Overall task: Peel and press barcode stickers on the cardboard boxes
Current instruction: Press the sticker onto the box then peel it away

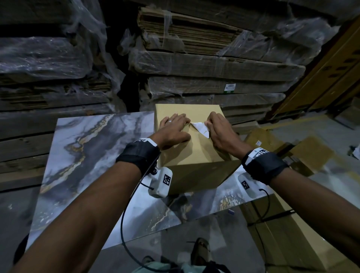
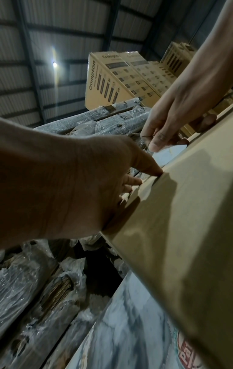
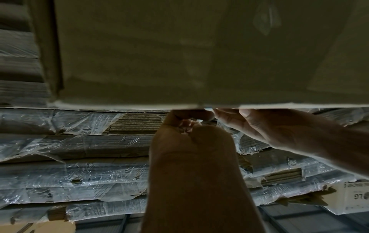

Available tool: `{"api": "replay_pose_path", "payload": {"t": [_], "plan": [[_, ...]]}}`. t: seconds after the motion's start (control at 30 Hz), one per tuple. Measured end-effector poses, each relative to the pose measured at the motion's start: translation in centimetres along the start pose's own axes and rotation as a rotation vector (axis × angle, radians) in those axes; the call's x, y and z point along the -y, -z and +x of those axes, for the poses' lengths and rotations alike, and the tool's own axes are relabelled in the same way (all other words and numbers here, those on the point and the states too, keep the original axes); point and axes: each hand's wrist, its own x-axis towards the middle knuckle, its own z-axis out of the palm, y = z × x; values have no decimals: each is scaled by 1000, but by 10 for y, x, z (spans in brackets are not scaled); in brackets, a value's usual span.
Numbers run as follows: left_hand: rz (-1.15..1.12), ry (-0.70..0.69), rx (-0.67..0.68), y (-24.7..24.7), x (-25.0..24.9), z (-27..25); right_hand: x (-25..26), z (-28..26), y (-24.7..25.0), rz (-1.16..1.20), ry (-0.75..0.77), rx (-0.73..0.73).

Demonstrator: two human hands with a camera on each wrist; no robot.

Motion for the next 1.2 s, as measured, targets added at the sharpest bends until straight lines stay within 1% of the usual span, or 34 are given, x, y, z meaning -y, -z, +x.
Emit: {"api": "replay_pose_path", "payload": {"t": [0.1,0.3,0.43,0.5,0.57,0.63,0.7,0.8,0.93,1.07,1.17,1.2], "plan": [[7,9,10,1,0,0,-1,1,-2,3,-11,-4],[9,11,12,2,-2,-2,6,2,0,151,-179,-55],[-10,6,10,6,-4,-4,14,-1,12,269,-238,-67],[-13,7,11,6,-4,-5,15,-8,22,348,-270,-31],[-11,12,18,5,-4,-5,12,-17,30,420,-267,51],[0,17,25,5,-6,-4,7,-23,31,348,-229,105],[3,19,30,6,-6,-4,2,-24,27,232,-187,78],[3,19,32,6,-6,-5,1,-20,22,251,-164,24],[2,35,52,8,-7,-6,-1,-16,22,280,-207,30],[-12,33,49,8,-9,-9,0,-14,20,234,-173,22],[4,29,32,8,-8,-9,1,-4,29,364,-235,-88],[13,29,22,8,-8,-8,0,0,35,367,-236,-119]]}}
